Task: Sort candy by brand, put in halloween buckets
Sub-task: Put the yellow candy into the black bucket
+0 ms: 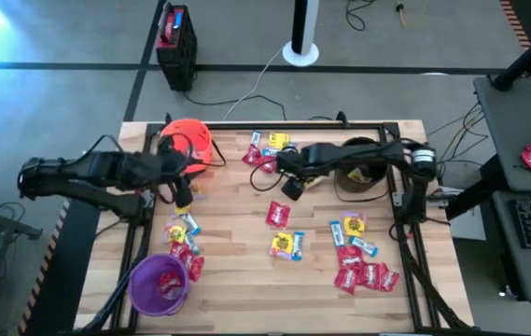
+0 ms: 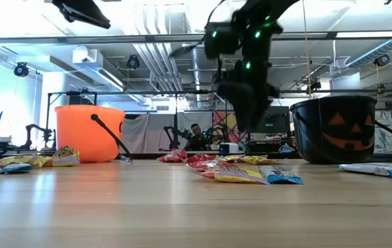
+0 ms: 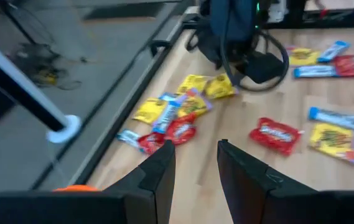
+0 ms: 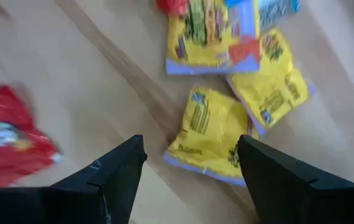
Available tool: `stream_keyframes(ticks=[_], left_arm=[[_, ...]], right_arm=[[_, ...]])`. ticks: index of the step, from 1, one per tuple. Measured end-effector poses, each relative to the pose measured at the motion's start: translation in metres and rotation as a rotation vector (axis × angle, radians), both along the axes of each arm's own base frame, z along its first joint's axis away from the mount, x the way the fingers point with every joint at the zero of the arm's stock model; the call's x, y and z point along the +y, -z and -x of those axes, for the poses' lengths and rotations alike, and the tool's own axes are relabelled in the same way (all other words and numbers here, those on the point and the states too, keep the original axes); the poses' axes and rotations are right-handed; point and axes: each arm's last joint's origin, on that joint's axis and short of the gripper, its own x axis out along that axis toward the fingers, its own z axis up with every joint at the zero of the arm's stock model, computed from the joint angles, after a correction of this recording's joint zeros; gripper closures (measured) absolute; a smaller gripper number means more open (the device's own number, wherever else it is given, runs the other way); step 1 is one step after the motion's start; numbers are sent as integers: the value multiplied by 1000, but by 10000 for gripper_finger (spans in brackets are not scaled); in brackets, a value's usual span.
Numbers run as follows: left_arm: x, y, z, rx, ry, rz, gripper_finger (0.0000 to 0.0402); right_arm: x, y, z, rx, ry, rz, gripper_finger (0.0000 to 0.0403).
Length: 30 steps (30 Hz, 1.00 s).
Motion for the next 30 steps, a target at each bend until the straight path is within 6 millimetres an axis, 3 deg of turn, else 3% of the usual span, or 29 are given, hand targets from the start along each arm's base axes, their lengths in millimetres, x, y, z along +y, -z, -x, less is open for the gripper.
stream_keyframes(ticks=[10, 18, 23, 30], left_arm=[[-4, 31, 10, 83, -1, -110, 297], [-3, 28, 19, 30, -14, -83, 297], [-2, 25, 24, 2, -23, -105, 297], [-1, 24, 25, 13, -9, -137, 297]], right_arm=[[-14, 42, -13, 165, 41, -41, 151], [-32, 62, -13, 198, 38, -92, 178], [-34, 64, -13, 179, 37, -144, 220], [-34, 64, -15, 162, 40, -143, 324]])
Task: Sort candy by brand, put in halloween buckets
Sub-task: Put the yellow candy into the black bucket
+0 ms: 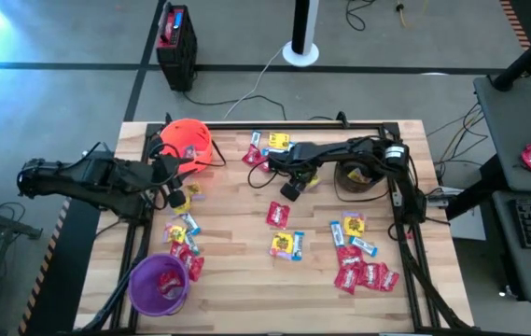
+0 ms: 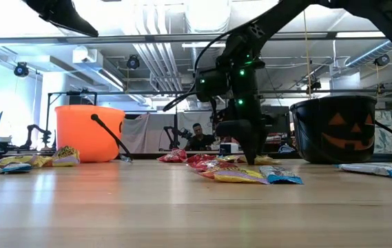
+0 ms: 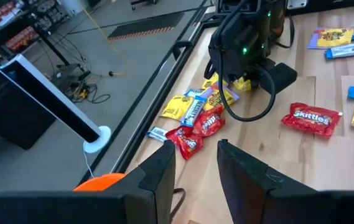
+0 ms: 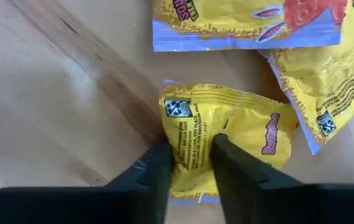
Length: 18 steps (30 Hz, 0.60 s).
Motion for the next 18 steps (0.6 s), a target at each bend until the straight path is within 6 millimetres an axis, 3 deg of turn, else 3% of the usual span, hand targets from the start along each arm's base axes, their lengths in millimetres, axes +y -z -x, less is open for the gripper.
stream_keyframes(ticks=[4, 9, 14, 18], left_arm=[[0, -1, -1, -8, 6, -10, 297], [-1, -3, -4, -35, 5, -4, 297], [-1, -3, -8, -40, 6, -5, 297], [-2, -1, -11, -22, 6, -7, 297]], right_arm=[[0, -2, 1, -3, -7, 2, 375], [2, -13, 2, -29, -11, 6, 385], [9, -47, 8, -102, -33, 32, 389], [18, -89, 19, -209, -48, 65, 390]])
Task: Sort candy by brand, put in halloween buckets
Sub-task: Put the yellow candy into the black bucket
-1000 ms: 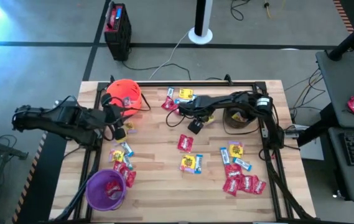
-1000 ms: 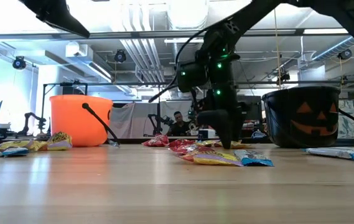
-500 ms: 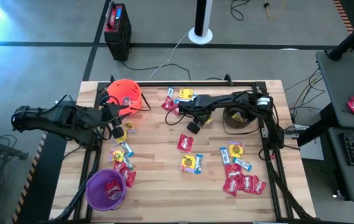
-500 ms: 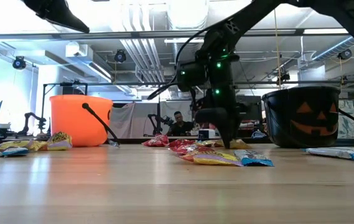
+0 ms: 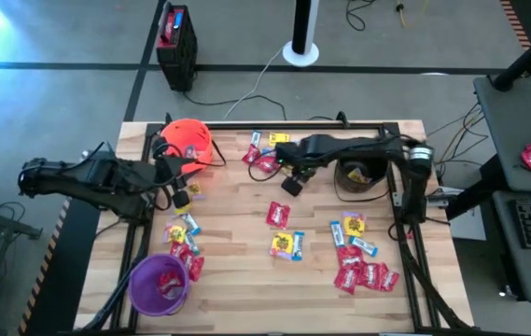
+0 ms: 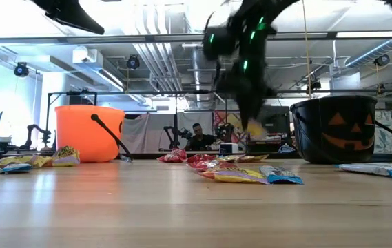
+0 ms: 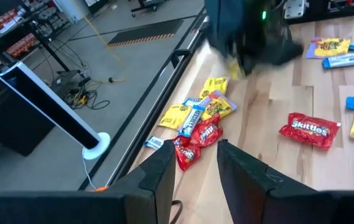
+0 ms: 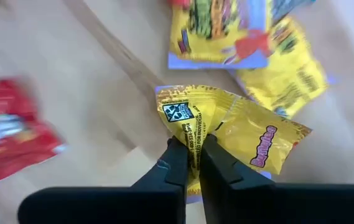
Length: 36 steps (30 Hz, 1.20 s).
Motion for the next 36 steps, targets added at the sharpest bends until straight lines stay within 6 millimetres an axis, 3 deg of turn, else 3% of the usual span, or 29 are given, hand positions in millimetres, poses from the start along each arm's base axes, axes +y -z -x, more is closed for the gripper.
stream_keyframes(ticks=[8, 12, 18, 30, 36], left_arm=[[0, 1, -2, 14, 0, -2, 297], [0, 2, -2, 22, 2, -6, 297], [0, 2, -2, 28, 8, -17, 297], [0, 2, -2, 28, 8, -17, 297], [0, 2, -2, 30, 8, -17, 297]], right_arm=[[10, -84, 65, -74, 227, 227, 390], [16, -102, 95, -48, 400, 282, 390], [19, -93, 112, 79, 557, 304, 390], [23, -52, 116, 252, 551, 215, 390], [24, -44, 120, 277, 557, 215, 390]])
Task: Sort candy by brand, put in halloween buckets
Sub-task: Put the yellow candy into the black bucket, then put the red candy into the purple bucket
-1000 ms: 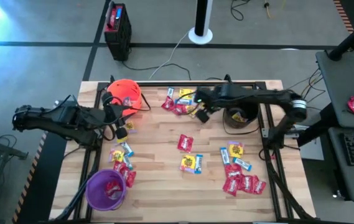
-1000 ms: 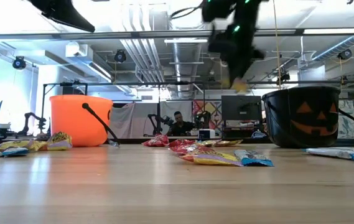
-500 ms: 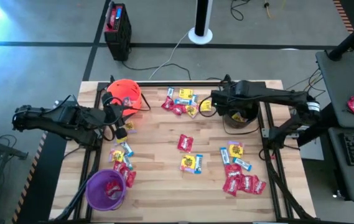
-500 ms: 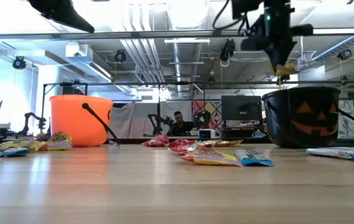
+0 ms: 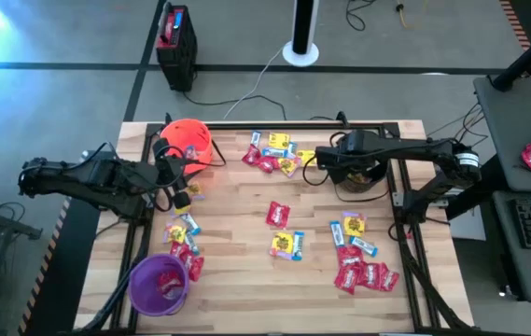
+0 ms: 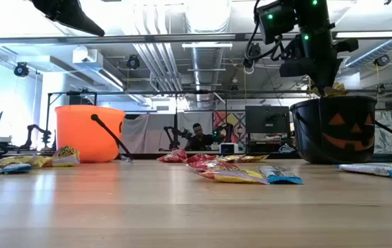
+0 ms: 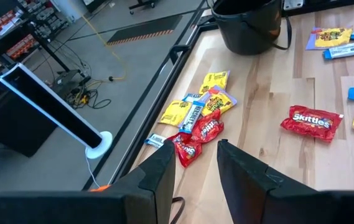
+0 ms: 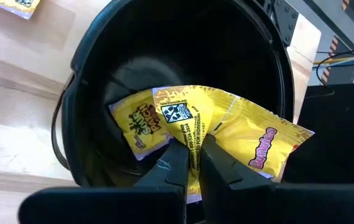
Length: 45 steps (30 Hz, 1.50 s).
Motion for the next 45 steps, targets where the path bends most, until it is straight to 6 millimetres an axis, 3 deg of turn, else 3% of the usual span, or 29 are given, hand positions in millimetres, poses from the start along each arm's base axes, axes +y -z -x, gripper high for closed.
stream_keyframes(ticks=[10, 22, 26, 31, 38, 45], left_arm=[[0, 3, 0, 10, 0, -1, 297], [0, 8, -1, 18, -3, 2, 297], [0, 8, -1, 12, -7, 11, 297], [-1, 8, -1, -5, -7, 51, 297], [-3, 10, -2, -9, 64, 141, 297], [-5, 19, -3, 19, 94, 163, 297]], right_arm=[[0, -1, 0, -1, -19, -3, 385], [0, -2, 1, -10, -1, 9, 233], [0, -3, 1, -12, -9, 11, 211], [3, -21, -7, -81, -48, 43, 209], [21, -35, -49, -331, -447, 91, 215], [47, -18, -97, -611, -993, 32, 214]])
